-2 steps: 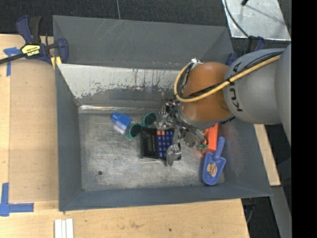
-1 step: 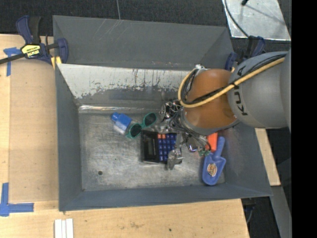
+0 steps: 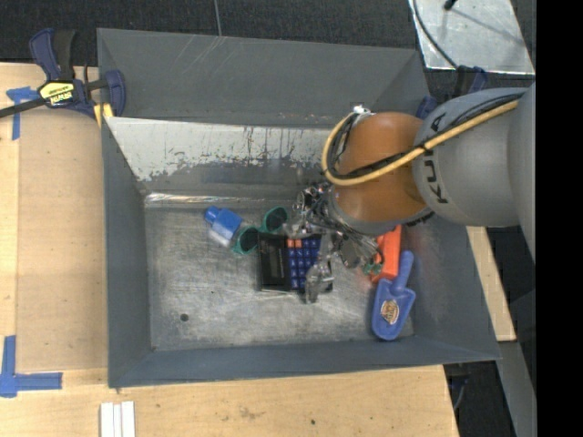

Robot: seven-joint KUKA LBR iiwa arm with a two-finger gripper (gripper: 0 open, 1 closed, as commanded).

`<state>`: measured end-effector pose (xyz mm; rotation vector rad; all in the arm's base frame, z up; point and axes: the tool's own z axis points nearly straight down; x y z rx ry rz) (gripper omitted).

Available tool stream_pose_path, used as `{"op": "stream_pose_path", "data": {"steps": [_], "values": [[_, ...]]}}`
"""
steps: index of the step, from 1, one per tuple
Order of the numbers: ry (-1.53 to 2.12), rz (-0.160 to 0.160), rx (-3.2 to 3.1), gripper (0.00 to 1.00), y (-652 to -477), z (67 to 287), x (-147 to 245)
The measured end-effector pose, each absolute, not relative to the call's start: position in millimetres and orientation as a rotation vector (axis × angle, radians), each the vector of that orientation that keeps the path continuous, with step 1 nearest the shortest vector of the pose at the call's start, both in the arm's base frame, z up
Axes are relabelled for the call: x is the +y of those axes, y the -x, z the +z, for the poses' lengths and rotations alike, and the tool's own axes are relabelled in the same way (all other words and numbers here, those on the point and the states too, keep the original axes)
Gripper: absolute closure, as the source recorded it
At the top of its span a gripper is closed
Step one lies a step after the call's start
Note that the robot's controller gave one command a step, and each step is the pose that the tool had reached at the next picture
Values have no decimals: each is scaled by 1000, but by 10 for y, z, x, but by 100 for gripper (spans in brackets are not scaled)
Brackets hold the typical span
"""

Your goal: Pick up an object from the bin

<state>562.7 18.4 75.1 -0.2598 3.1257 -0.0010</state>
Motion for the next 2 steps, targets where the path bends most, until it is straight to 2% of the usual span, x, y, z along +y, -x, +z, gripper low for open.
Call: {"op": "stream_pose_path", "data": {"steps": [2], "values": [[259,-1,3130,100,-5611,794,184]]}}
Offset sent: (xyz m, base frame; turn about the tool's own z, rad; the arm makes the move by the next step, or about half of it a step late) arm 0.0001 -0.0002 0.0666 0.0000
